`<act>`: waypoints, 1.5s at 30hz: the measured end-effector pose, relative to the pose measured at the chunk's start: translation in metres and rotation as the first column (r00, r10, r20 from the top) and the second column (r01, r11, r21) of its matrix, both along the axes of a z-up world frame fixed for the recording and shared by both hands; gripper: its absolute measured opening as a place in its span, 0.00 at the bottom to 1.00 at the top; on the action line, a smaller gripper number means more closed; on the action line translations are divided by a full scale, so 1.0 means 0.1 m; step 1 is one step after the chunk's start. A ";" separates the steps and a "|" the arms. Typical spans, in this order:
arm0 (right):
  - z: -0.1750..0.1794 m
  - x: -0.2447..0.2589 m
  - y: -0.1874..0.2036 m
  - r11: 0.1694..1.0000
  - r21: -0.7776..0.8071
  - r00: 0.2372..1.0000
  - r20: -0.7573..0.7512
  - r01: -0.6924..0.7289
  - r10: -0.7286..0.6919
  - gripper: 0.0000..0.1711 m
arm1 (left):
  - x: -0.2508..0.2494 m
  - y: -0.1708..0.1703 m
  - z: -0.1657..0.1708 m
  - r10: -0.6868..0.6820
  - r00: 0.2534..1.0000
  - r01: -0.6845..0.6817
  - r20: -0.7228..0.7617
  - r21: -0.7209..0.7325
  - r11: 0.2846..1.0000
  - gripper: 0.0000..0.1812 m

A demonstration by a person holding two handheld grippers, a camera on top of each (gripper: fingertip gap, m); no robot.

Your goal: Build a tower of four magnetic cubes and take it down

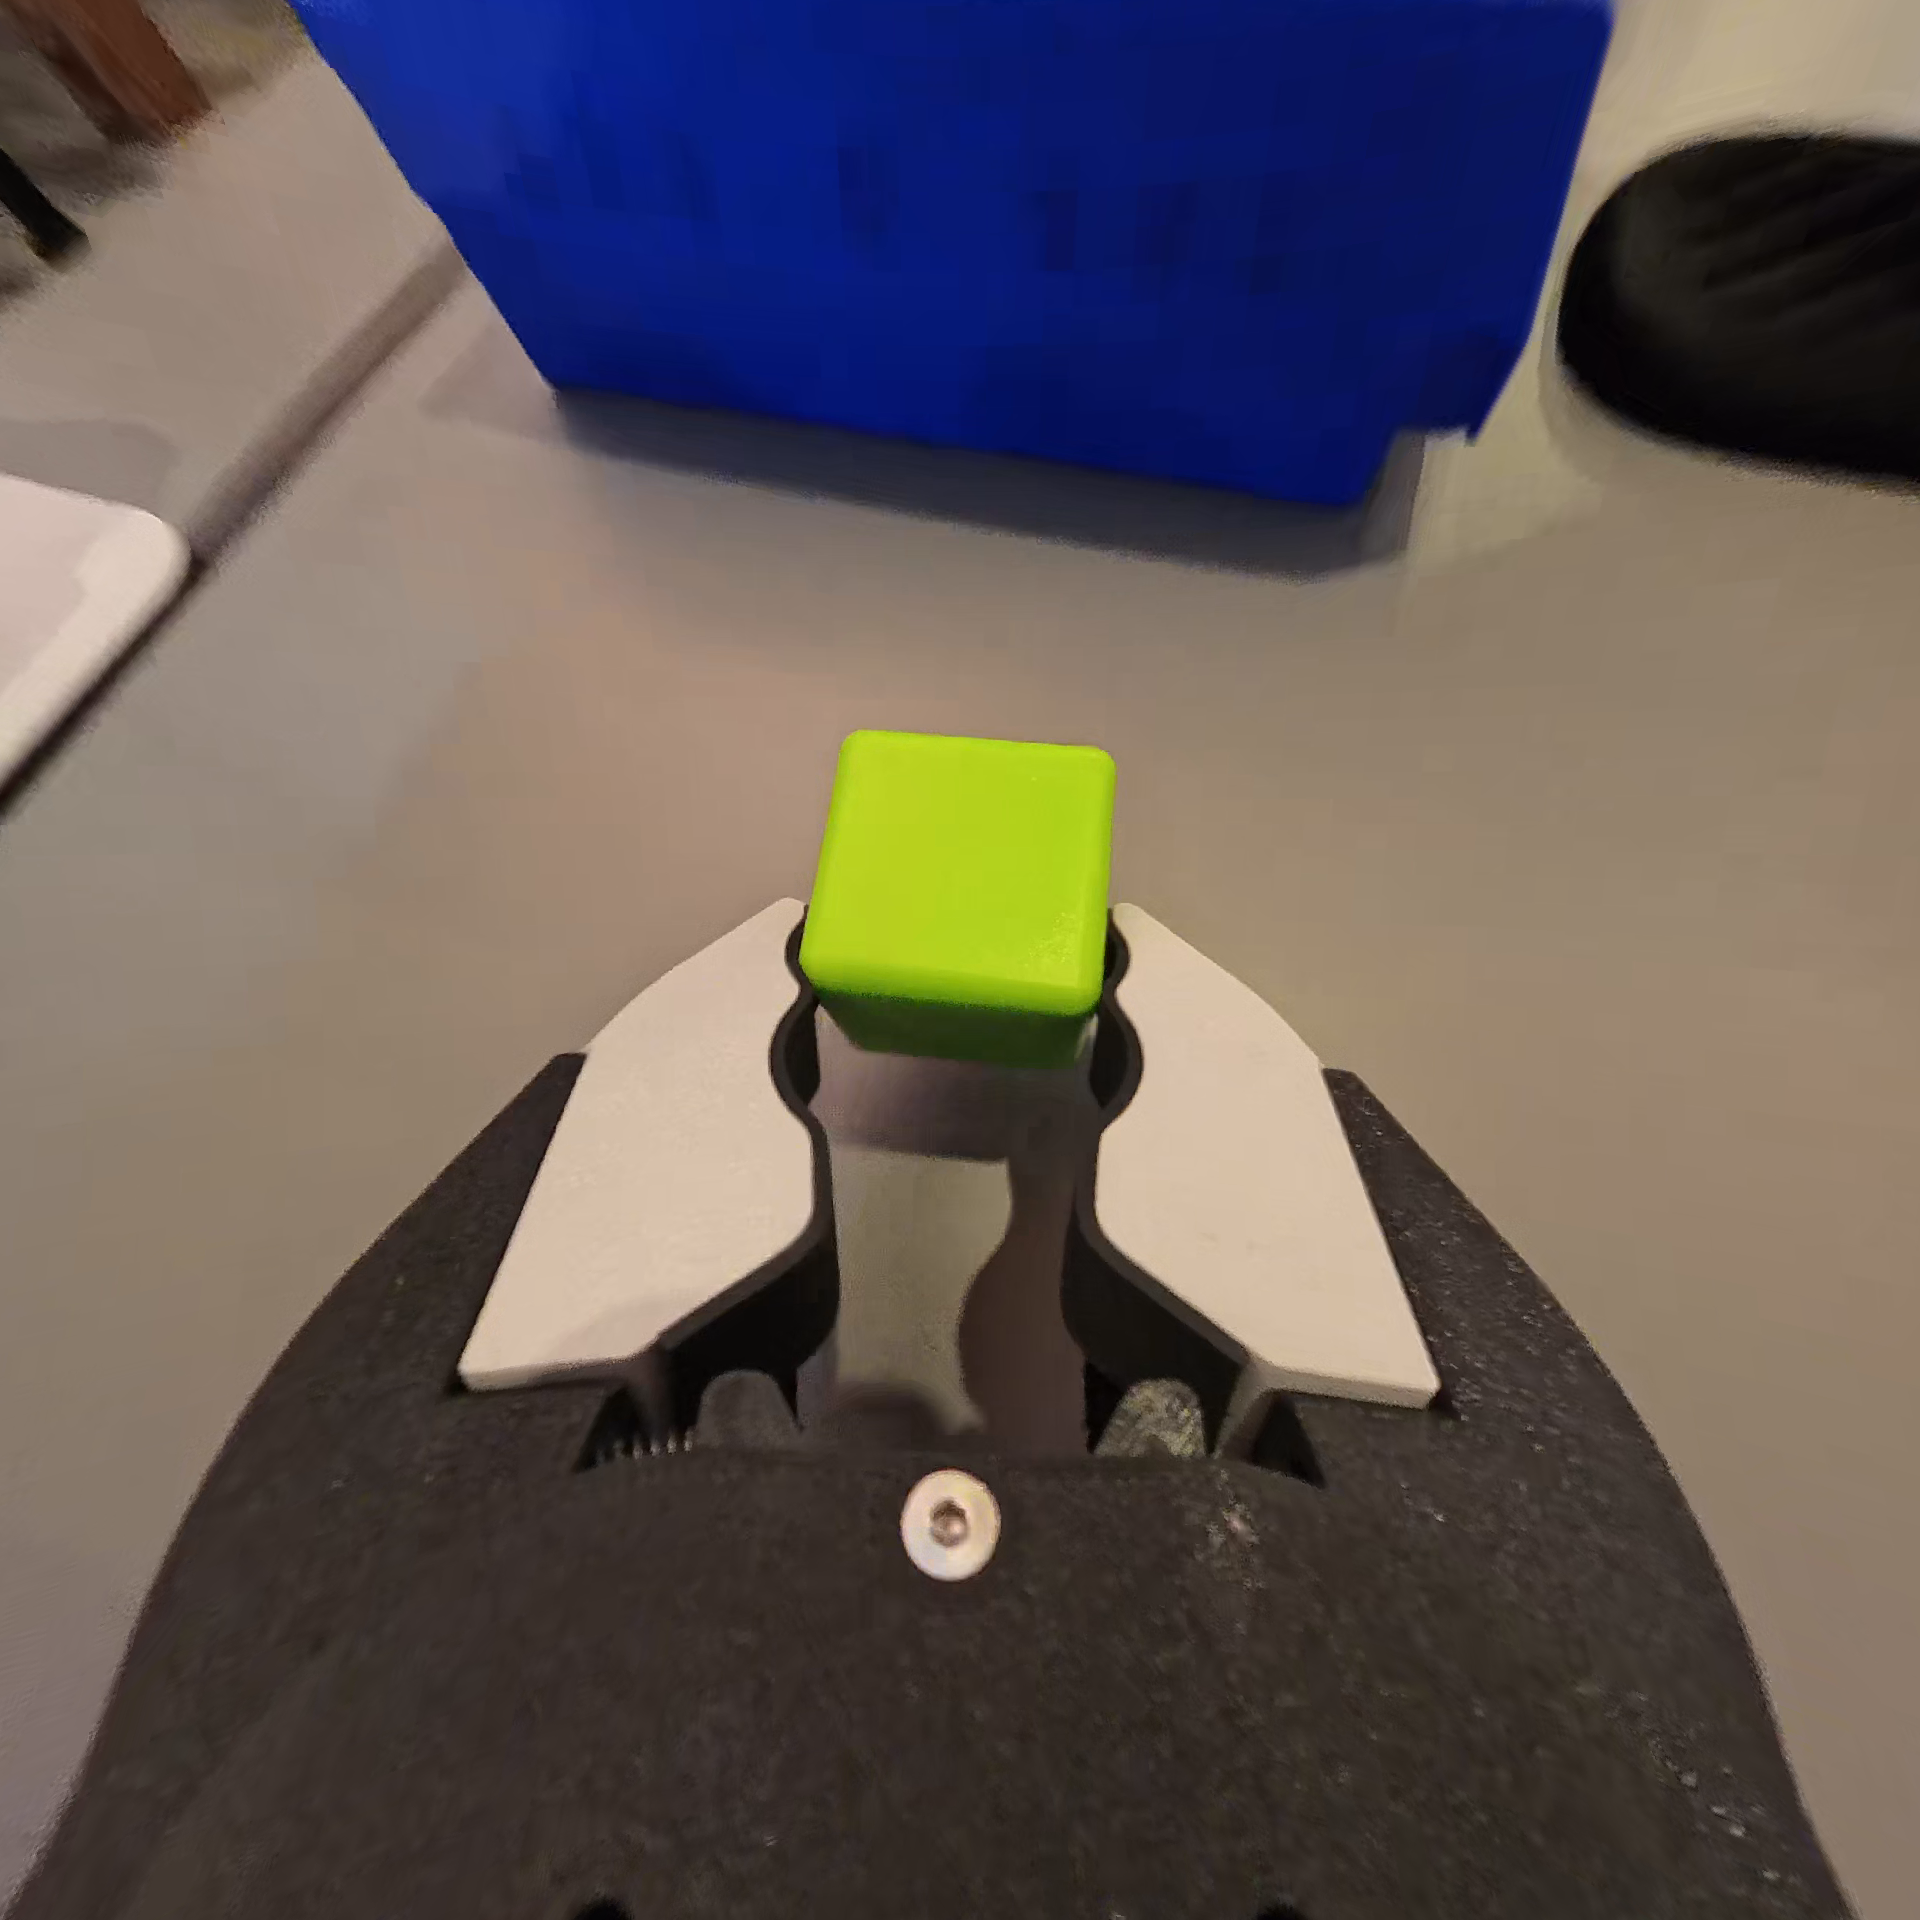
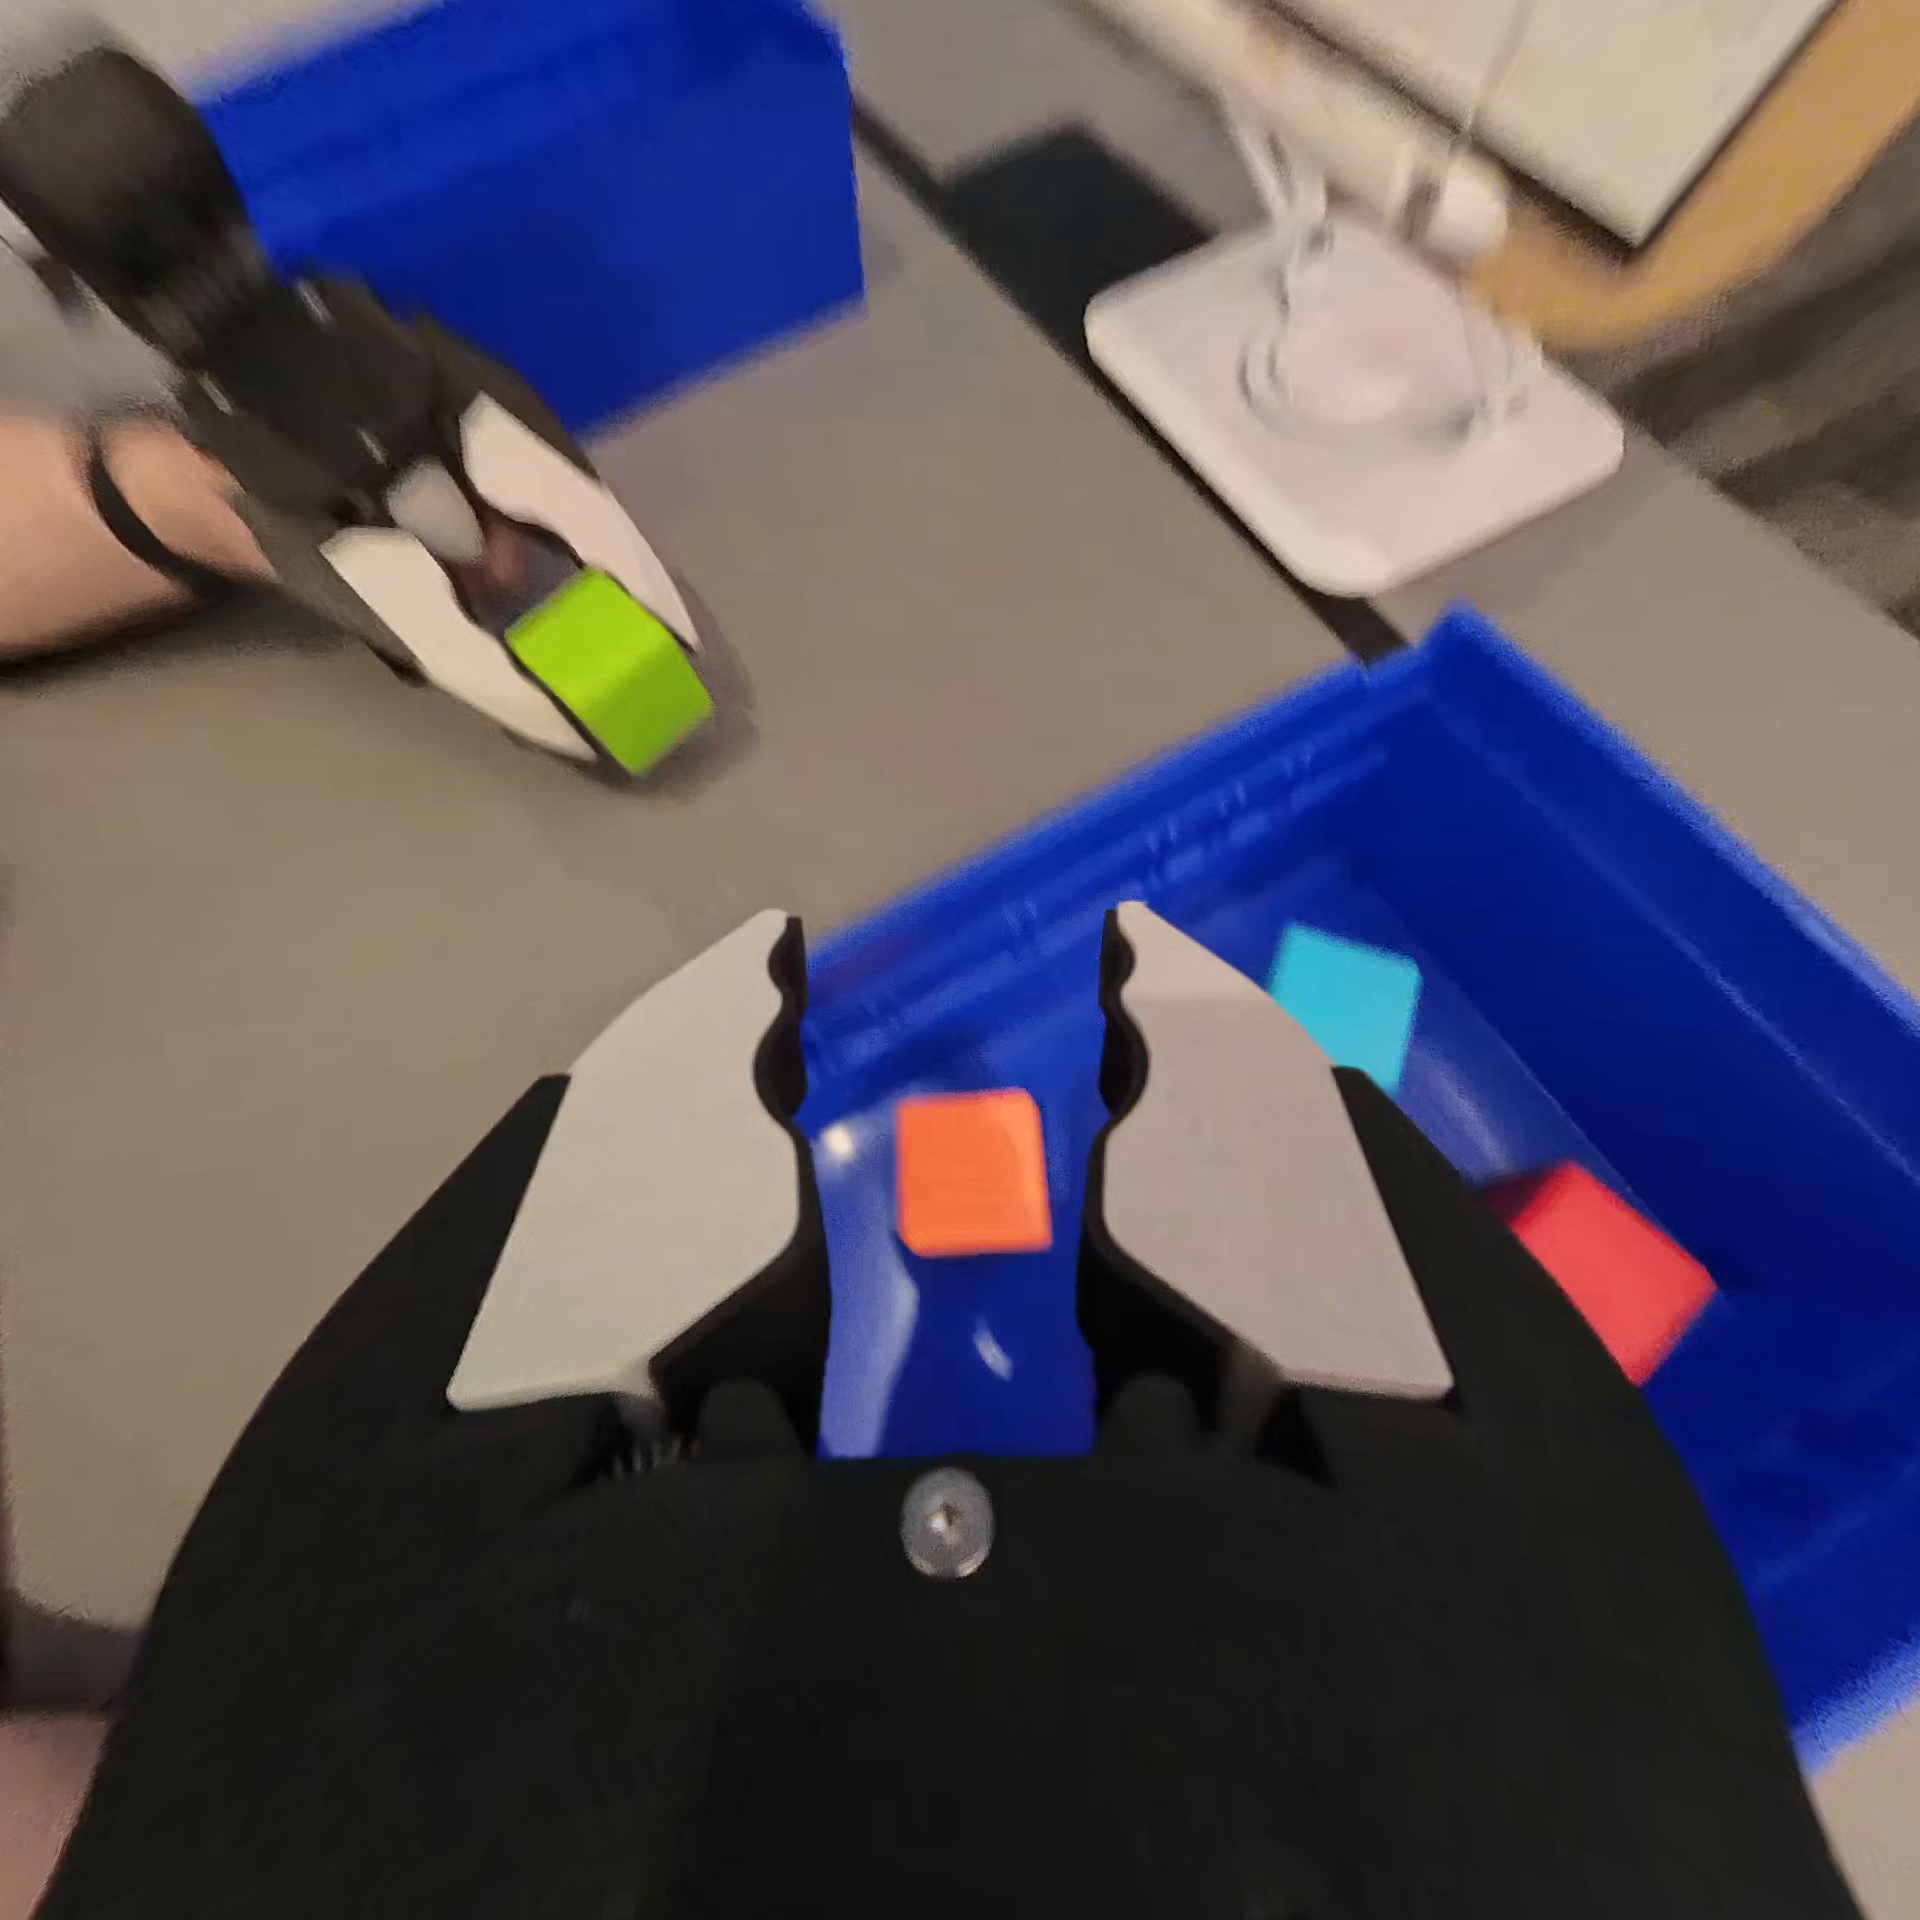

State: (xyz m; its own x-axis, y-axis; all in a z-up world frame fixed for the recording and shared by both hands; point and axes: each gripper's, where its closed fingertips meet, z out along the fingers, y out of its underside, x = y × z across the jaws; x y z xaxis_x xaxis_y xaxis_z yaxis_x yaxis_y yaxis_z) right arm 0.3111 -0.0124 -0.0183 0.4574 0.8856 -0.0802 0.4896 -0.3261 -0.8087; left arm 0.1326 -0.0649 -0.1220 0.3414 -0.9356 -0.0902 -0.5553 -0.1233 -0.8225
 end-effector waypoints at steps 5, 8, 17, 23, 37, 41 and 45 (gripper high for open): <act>0.76 -0.75 -0.29 0.980 -0.189 0.943 -0.332 -0.065 -0.001 0.32 | -0.07 0.11 0.74 0.098 0.981 -0.137 0.169 0.236 0.962 0.27; 0.78 -1.26 -0.47 0.931 -0.325 0.912 -0.410 -0.164 0.017 0.34 | -0.09 0.06 1.00 0.096 0.970 -0.166 0.223 0.322 0.932 0.27; 0.28 -1.92 -0.57 0.781 -0.569 0.913 -0.409 -0.258 0.003 0.42 | -0.06 -0.10 1.28 0.061 0.970 -0.169 0.237 0.470 0.866 0.27; 0.20 -1.97 -0.69 0.730 -0.609 0.919 -0.389 -0.311 0.067 0.28 | -0.04 -0.11 1.22 0.061 0.979 -0.148 0.194 0.469 0.871 0.27; -0.53 1.07 -0.22 0.662 -0.271 0.666 0.583 0.699 -0.464 0.28 | -0.01 -0.10 1.05 0.094 0.985 -0.134 0.144 0.297 0.945 0.31; -0.95 1.30 -0.22 0.564 -0.322 0.594 0.696 0.760 -0.404 0.28 | -0.07 -0.06 1.01 0.113 0.988 -0.139 0.105 0.287 0.948 0.31; -1.11 1.23 -0.20 0.561 -0.318 0.568 0.743 0.764 -0.354 0.29 | -0.11 -0.03 1.02 0.126 0.986 -0.152 0.111 0.279 0.948 0.30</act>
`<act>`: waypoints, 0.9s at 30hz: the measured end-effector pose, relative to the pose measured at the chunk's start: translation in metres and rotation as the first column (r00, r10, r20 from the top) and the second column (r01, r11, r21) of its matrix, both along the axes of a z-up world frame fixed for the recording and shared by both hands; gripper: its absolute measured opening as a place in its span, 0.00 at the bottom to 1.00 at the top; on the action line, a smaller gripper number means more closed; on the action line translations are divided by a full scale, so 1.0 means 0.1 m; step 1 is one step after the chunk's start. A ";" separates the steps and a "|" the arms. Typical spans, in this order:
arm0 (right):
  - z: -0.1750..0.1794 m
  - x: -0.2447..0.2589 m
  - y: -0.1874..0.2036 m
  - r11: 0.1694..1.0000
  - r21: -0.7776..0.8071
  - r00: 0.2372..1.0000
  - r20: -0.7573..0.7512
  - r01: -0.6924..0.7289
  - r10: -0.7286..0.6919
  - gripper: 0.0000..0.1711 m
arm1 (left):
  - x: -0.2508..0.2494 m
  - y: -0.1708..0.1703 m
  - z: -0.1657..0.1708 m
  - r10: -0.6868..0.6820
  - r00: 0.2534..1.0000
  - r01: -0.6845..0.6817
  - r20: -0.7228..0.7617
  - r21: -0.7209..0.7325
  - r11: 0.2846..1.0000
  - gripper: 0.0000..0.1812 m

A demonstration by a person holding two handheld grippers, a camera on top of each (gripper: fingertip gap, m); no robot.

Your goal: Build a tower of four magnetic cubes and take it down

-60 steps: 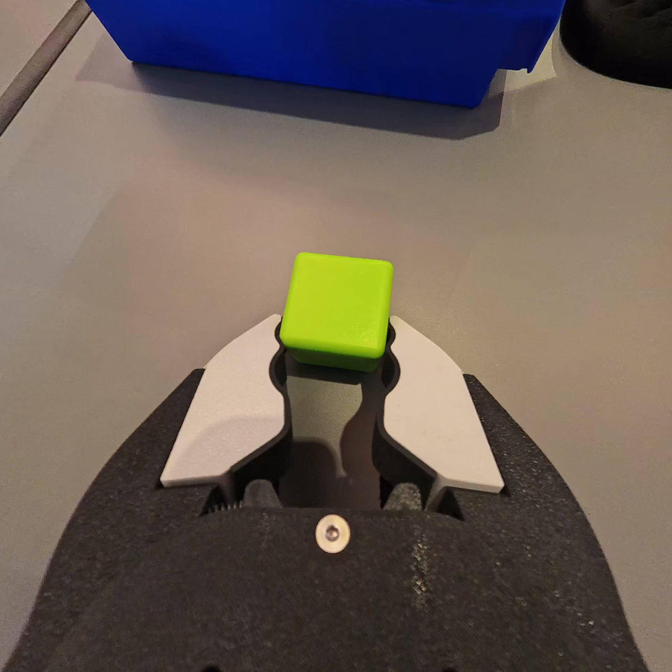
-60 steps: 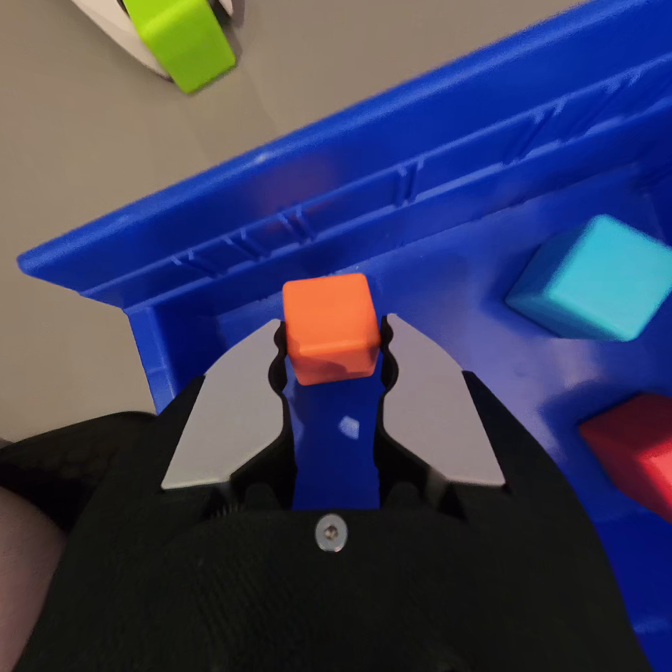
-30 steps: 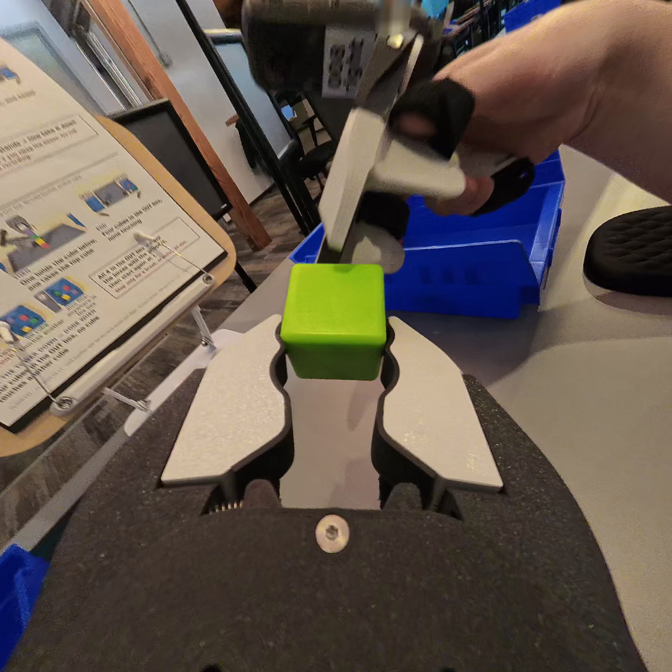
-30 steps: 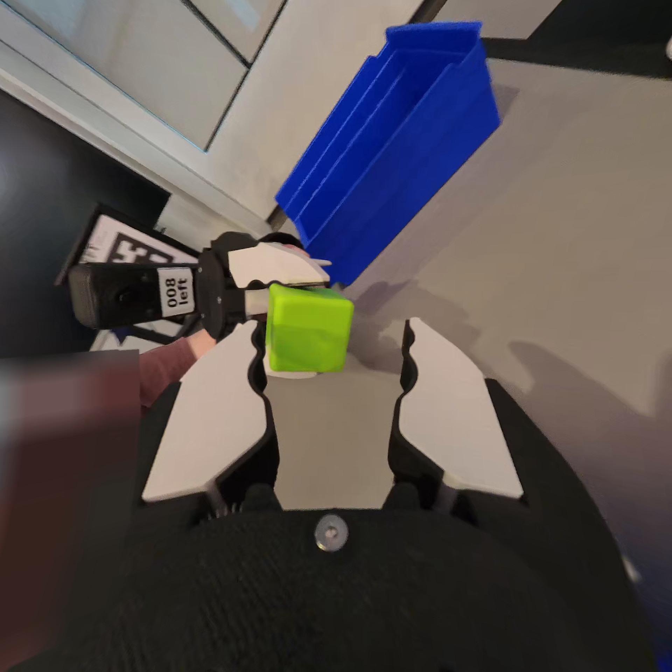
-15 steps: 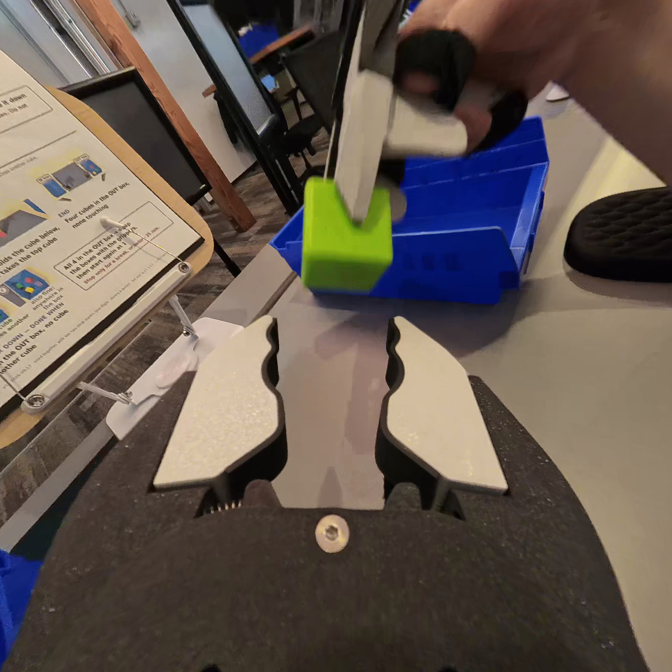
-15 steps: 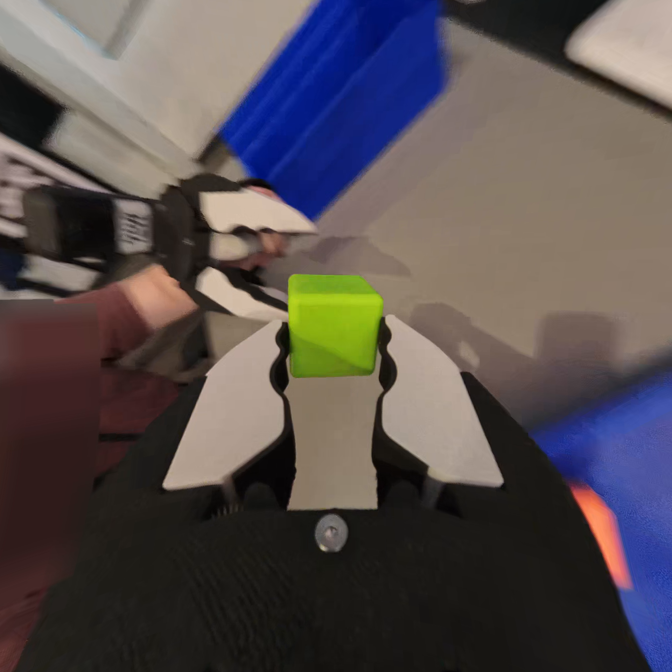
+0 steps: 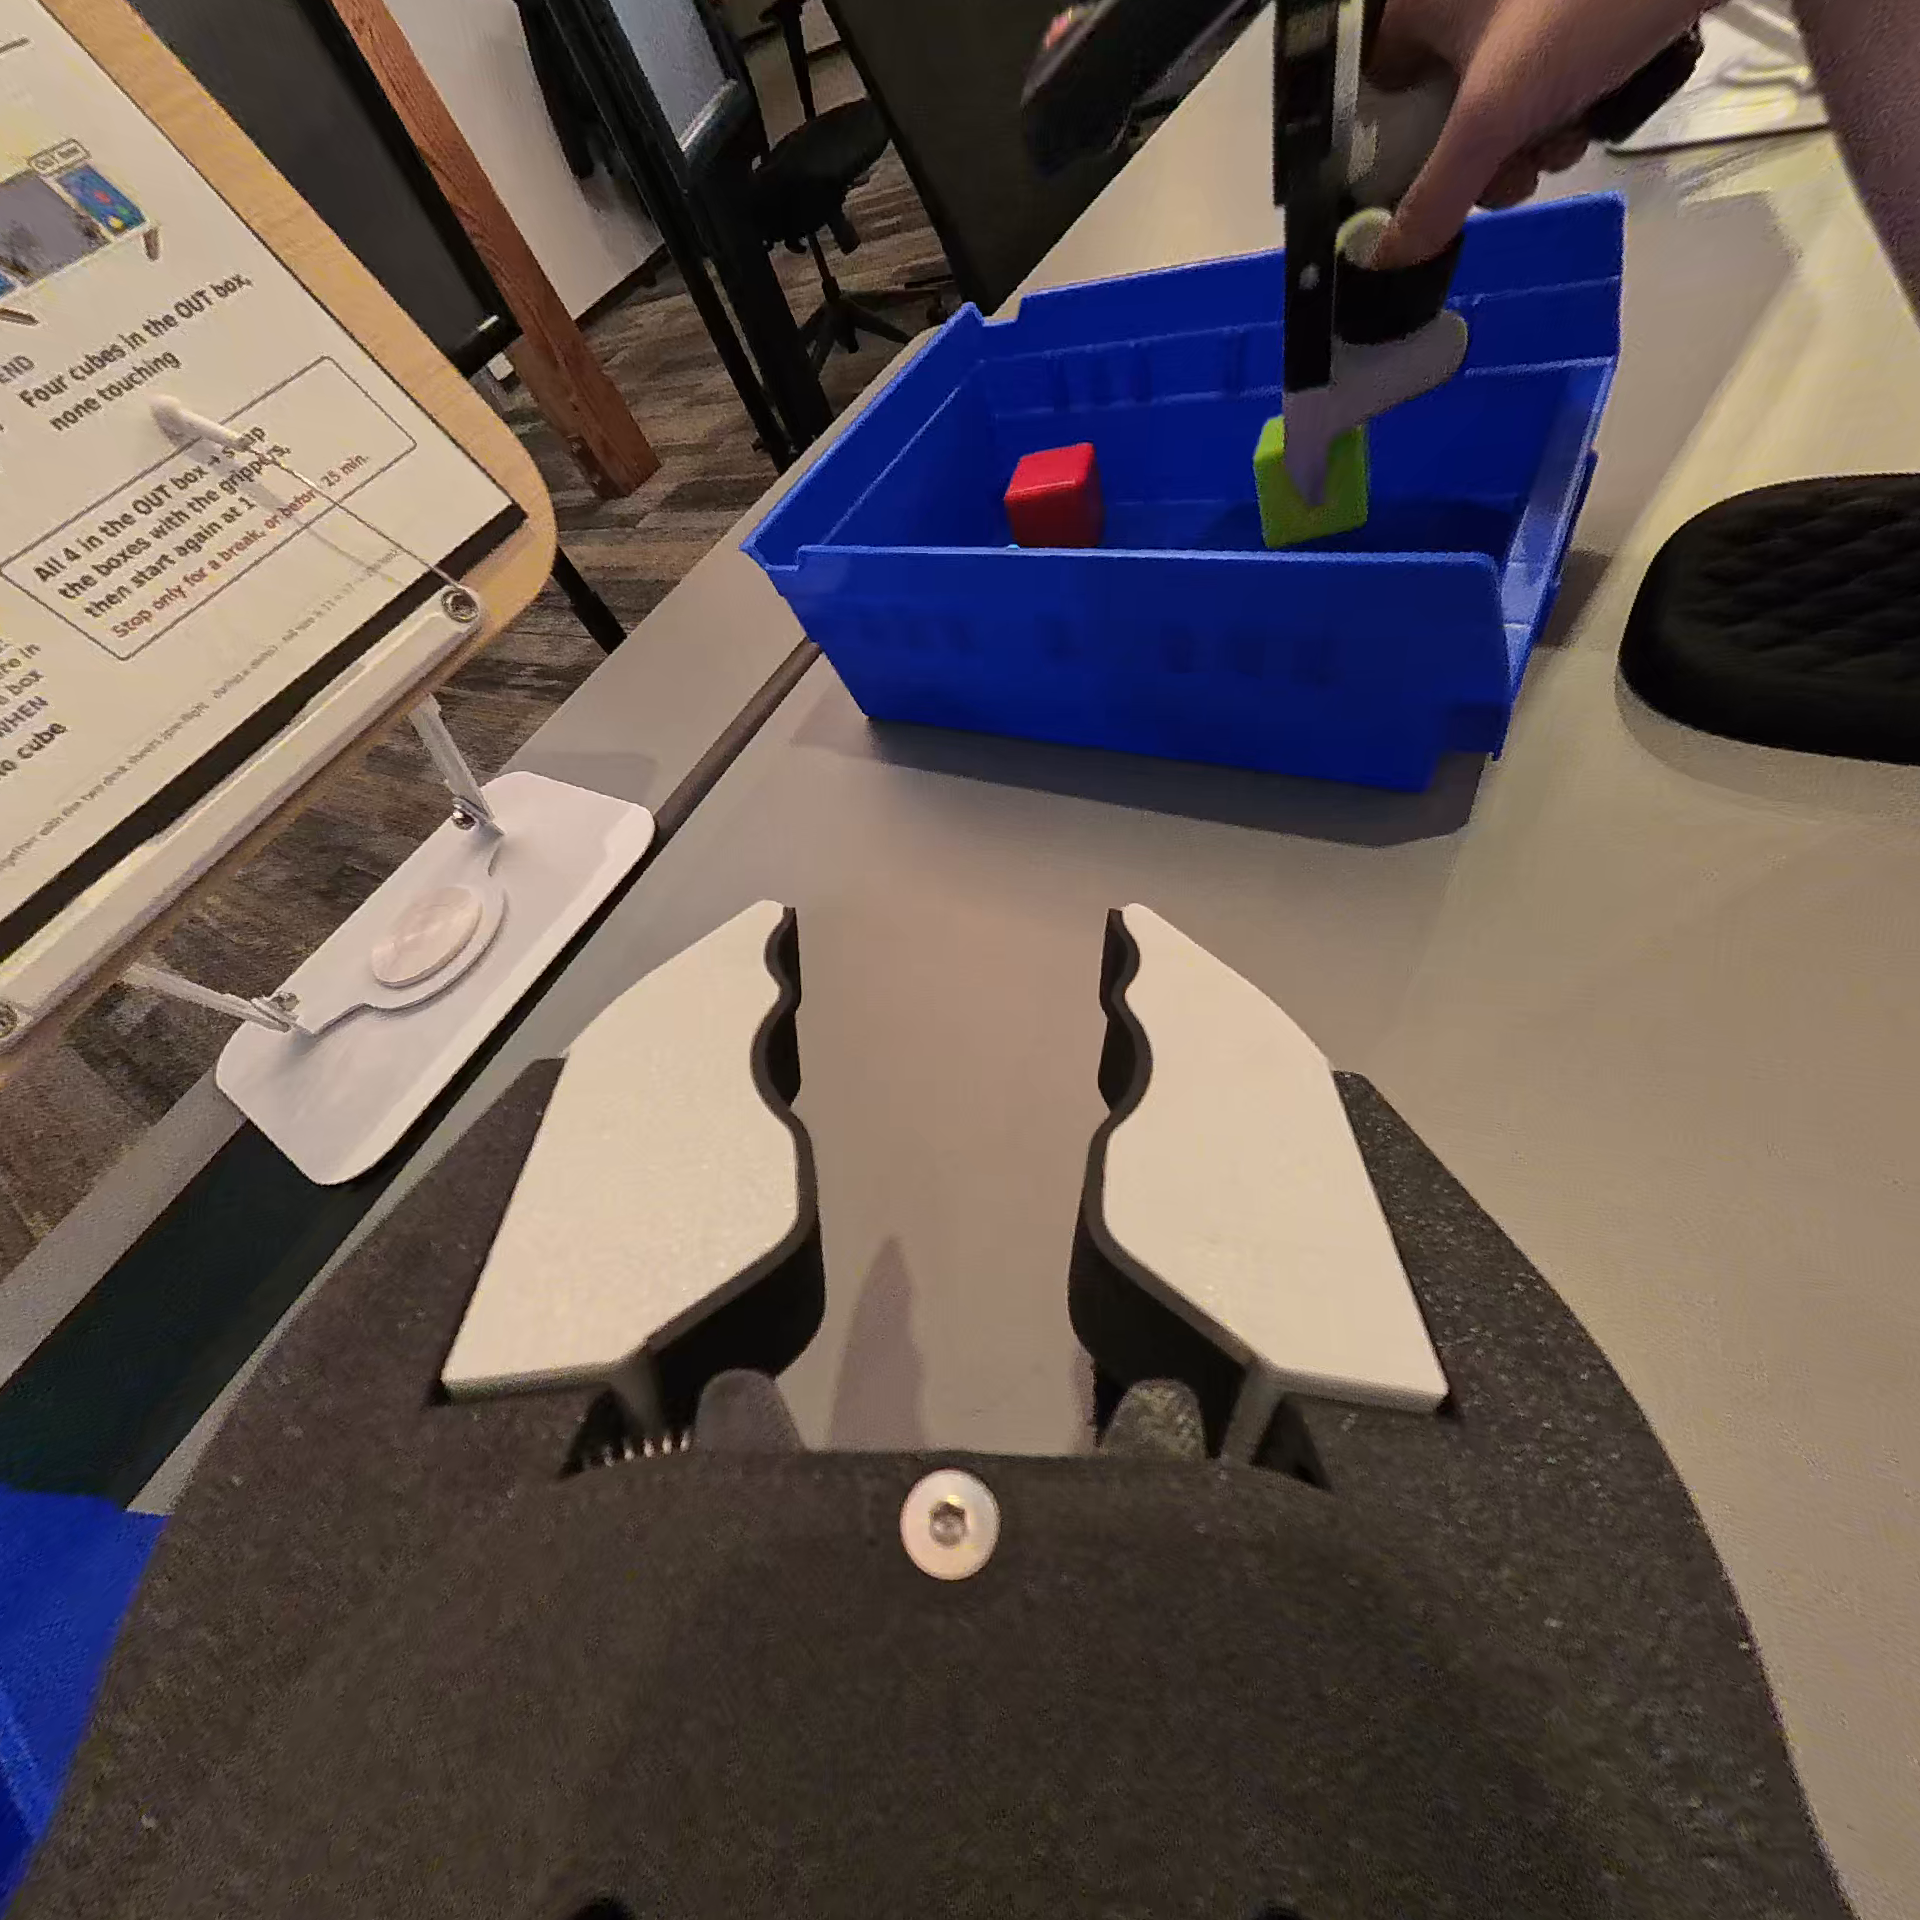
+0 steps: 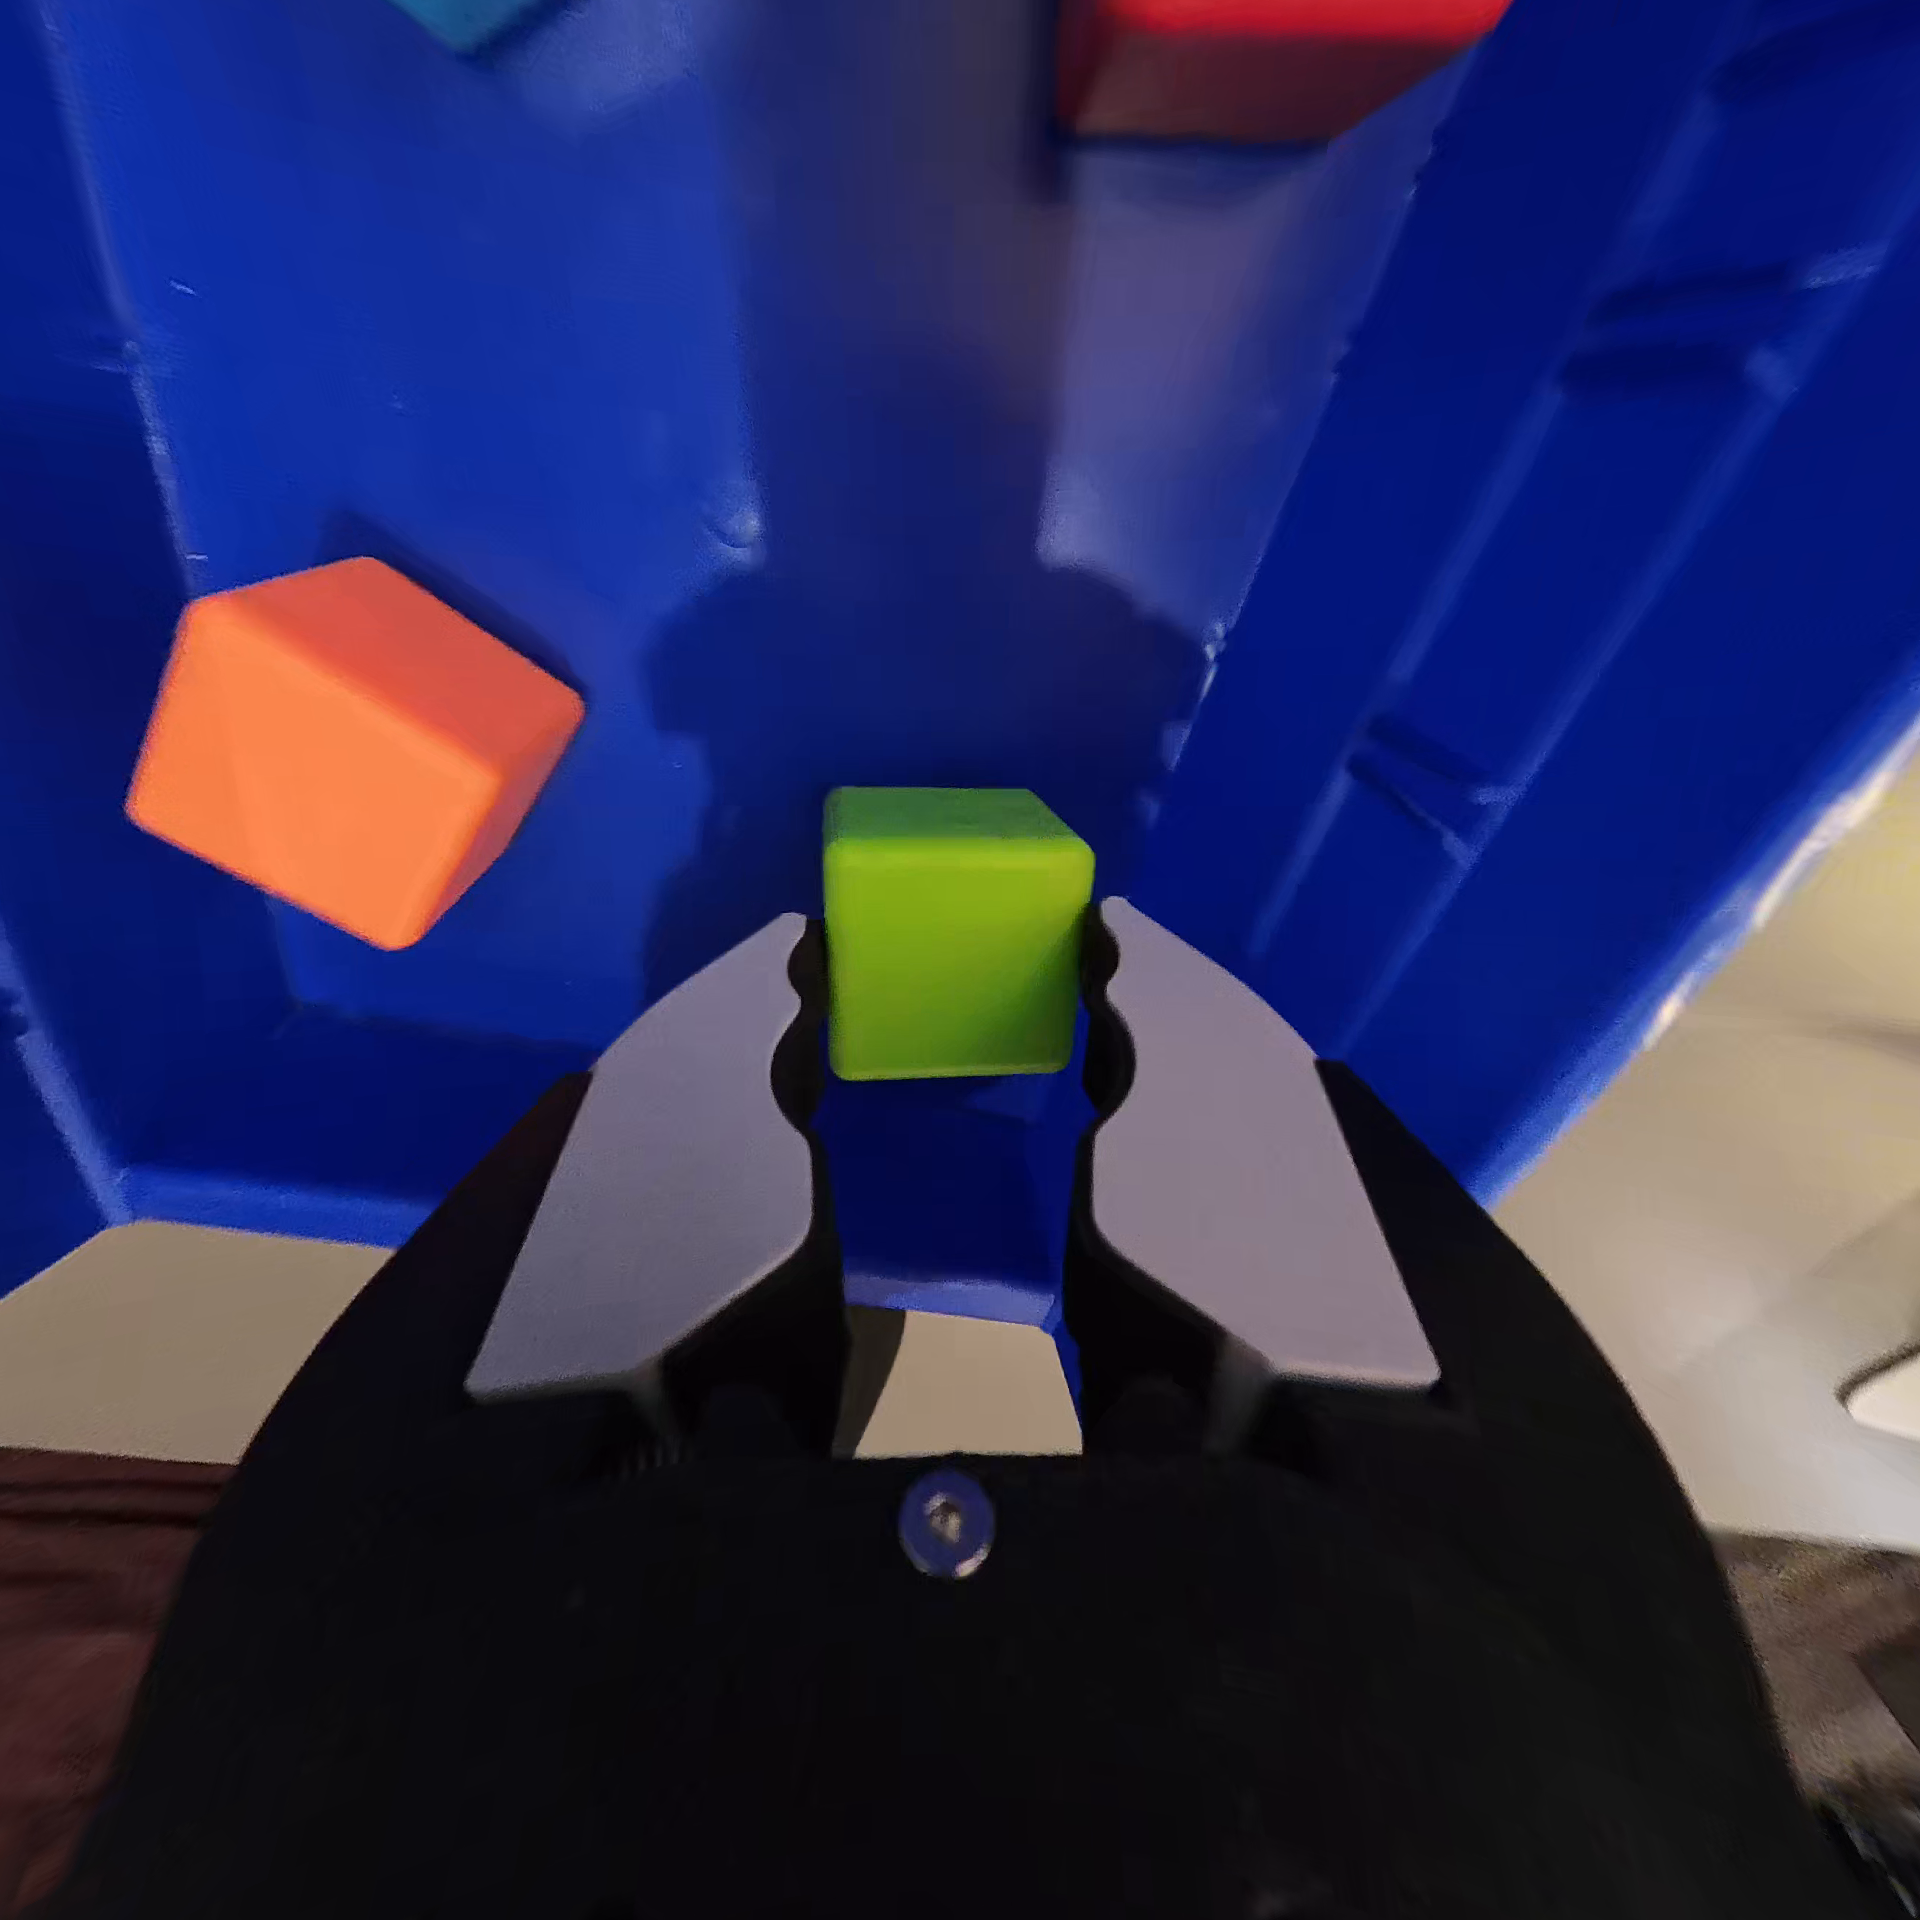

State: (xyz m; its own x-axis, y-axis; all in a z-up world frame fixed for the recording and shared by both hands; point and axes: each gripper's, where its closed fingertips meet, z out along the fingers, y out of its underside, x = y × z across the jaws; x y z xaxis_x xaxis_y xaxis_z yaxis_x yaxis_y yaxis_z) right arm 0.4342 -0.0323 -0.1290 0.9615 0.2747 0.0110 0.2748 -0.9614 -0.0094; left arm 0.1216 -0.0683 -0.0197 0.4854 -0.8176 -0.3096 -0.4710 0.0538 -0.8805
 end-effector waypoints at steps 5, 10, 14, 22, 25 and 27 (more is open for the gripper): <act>-0.09 0.02 -0.04 0.998 -0.059 0.998 0.067 0.005 -0.001 0.29 | -0.05 0.04 0.00 0.016 1.000 -0.016 0.012 -0.023 1.000 0.31; 0.42 -0.05 -0.02 0.988 0.143 0.998 0.023 -0.054 0.051 0.29 | -0.27 0.11 0.25 0.079 0.997 -0.080 0.008 0.019 0.997 0.33; 1.12 0.04 0.24 0.850 0.526 0.996 -0.066 -0.011 0.055 0.29 | -0.85 0.24 0.64 0.231 0.973 -0.230 -0.020 0.028 0.973 0.35; 0.65 0.65 0.42 0.865 0.454 0.976 -0.139 0.212 -0.166 0.30 | -2.97 0.43 1.02 0.752 0.657 -0.749 -0.060 0.059 0.659 0.37; 0.45 0.59 0.46 0.890 0.394 0.969 -0.179 0.228 -0.169 0.30 | -3.58 0.41 0.75 0.834 0.534 -0.845 -0.136 -0.070 0.530 0.39; 0.34 0.57 0.47 0.905 0.358 0.969 -0.174 0.229 -0.176 0.29 | -3.83 0.43 0.62 0.857 0.497 -0.867 -0.137 -0.125 0.482 0.35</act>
